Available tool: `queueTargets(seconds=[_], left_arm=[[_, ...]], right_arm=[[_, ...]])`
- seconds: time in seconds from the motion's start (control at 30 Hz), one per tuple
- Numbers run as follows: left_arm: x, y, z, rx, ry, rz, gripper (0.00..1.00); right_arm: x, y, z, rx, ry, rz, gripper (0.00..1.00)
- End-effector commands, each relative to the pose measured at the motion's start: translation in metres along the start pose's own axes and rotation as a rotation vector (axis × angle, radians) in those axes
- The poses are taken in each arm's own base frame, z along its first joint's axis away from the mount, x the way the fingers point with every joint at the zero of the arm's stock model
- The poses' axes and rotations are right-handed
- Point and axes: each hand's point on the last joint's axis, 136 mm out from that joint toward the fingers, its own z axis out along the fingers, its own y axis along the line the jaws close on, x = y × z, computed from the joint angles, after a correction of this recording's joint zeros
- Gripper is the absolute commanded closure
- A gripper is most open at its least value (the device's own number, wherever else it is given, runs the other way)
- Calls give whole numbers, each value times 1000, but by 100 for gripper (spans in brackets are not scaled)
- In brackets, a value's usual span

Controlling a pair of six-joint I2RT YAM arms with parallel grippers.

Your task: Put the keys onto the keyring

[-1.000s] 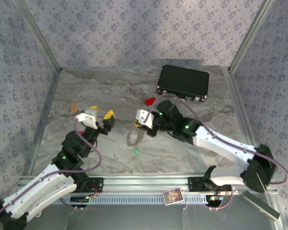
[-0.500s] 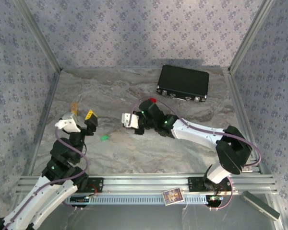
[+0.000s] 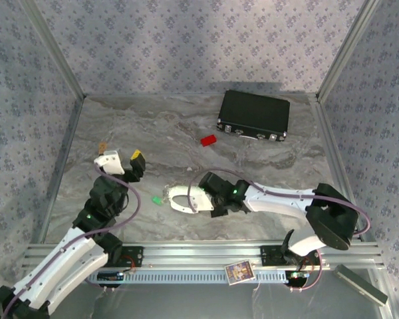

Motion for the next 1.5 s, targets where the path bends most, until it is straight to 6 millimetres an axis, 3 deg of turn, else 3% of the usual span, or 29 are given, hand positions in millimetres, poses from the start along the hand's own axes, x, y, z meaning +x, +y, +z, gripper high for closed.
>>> queueTargets(seconds=[0.0,0.13,0.3,0.4,0.5,0.6,0.63,0.7,0.8,0.93,1.0,1.03,1.13,1.3,1.43,1.47], left_arm=[[-10,-5,6,15,-27,-39,24],[-9,-3,15,-7,-15,-20,24],[-6,7,25,-56,6,24,22],[-4,19,32,-94,16,73,19],[-3,45,39,-207,36,135,17],[0,73,44,-296,42,140,17],[3,80,45,-317,41,138,17],[14,95,48,-365,52,144,17],[33,113,54,-418,90,171,16],[55,129,66,-437,138,194,15],[66,131,74,-414,167,203,15],[70,131,78,-399,172,211,15],[83,130,91,-345,181,227,15],[99,126,110,-259,161,229,14],[123,122,124,-193,186,250,13],[118,120,131,-188,173,254,12]], right_arm=[[37,12,1,-4,198,-21,100],[58,23,0,-9,303,-47,92],[75,39,-1,-65,370,-27,70],[66,39,-6,-87,309,84,64],[41,15,-26,-90,116,304,60],[32,-42,-56,80,-117,519,57],[40,-64,-67,168,-177,601,55],[73,-111,-90,405,-241,767,53],[139,-145,-114,687,-219,989,51],[231,-158,-123,961,-224,1196,46],[273,-151,-114,1032,-245,1298,47],[285,-148,-109,1046,-269,1341,47],[295,-153,-101,1040,-335,1342,49],[307,-156,-69,986,-371,1365,53],[315,-160,-65,944,-335,1418,50],[317,-159,-63,919,-308,1434,46]])
